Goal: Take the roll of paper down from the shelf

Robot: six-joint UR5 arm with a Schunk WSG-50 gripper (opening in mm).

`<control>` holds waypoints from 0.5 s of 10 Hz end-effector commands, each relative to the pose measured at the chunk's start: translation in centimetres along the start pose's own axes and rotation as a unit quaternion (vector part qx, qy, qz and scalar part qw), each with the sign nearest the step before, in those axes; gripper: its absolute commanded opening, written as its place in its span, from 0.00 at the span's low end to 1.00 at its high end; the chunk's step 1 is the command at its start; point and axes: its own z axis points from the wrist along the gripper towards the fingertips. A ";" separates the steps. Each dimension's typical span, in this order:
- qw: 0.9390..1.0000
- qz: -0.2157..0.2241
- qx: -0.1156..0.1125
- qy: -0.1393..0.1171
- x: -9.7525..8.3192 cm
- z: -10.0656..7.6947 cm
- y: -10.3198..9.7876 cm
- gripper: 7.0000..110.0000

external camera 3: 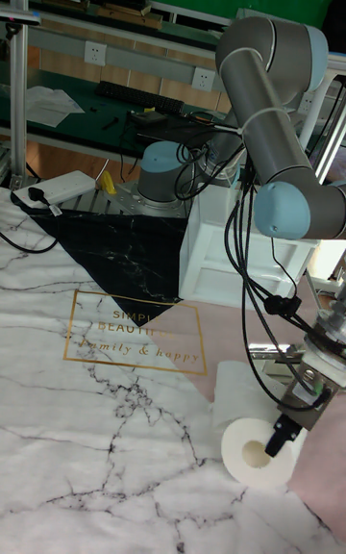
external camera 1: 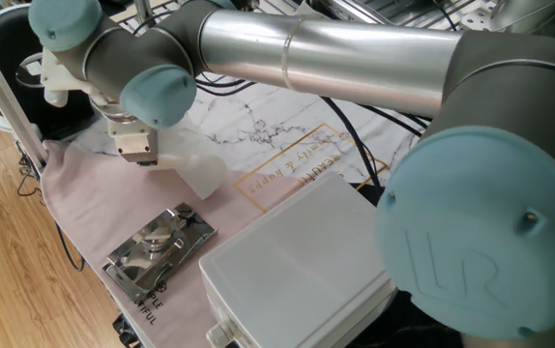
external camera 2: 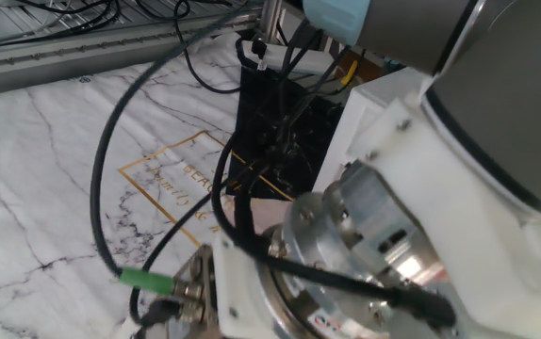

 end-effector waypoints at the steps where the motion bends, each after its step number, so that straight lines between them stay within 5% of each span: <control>1: 0.999 -0.027 -0.021 -0.023 -1.6 0.2 0.7 0.36; 5: 0.996 -0.077 -0.045 -0.021 -1.4 -0.3 1.8 0.36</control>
